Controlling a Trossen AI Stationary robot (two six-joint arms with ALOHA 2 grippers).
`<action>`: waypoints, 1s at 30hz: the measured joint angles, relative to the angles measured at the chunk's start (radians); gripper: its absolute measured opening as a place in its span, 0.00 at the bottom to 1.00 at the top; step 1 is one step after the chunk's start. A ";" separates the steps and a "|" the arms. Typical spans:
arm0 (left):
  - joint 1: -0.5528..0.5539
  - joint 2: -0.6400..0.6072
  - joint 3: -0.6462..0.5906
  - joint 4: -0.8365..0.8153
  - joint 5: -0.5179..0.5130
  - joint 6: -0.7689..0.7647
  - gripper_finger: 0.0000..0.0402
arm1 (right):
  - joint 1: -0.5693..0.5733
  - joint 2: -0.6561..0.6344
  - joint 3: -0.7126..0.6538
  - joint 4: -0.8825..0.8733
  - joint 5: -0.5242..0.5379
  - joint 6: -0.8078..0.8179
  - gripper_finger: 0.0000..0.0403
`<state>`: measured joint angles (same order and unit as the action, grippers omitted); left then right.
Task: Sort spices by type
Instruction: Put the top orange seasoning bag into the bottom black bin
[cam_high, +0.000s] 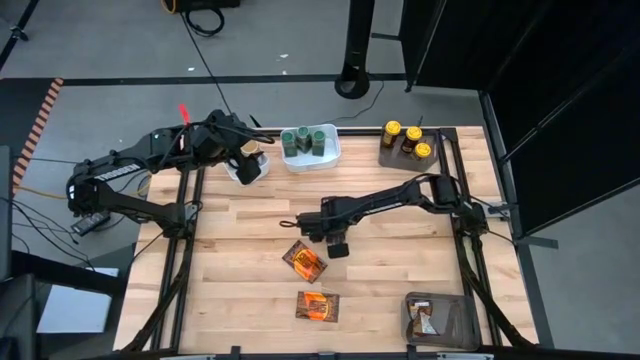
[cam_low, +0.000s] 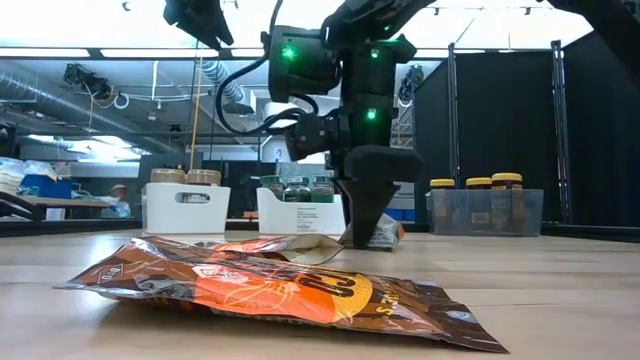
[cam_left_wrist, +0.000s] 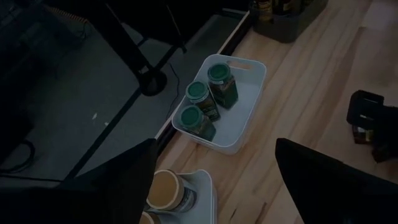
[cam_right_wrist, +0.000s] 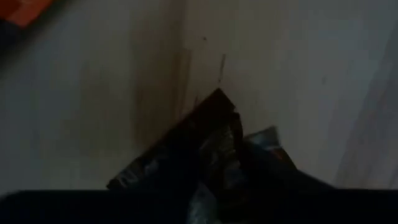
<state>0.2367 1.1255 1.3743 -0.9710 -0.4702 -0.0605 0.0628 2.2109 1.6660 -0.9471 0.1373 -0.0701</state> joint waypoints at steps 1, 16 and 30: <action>0.000 0.000 0.000 0.000 0.000 0.000 0.83 | -0.001 -0.004 -0.001 -0.001 0.000 0.009 0.29; 0.000 0.000 0.000 0.000 0.000 0.000 0.83 | 0.069 -0.378 0.084 -0.242 -0.030 0.358 0.07; 0.000 0.000 0.000 0.001 0.000 0.000 0.83 | 0.661 -0.545 0.061 -0.609 -0.059 1.452 0.07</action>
<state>0.2367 1.1255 1.3743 -0.9699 -0.4706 -0.0605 0.7241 1.6661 1.7270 -1.5565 0.0782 1.3821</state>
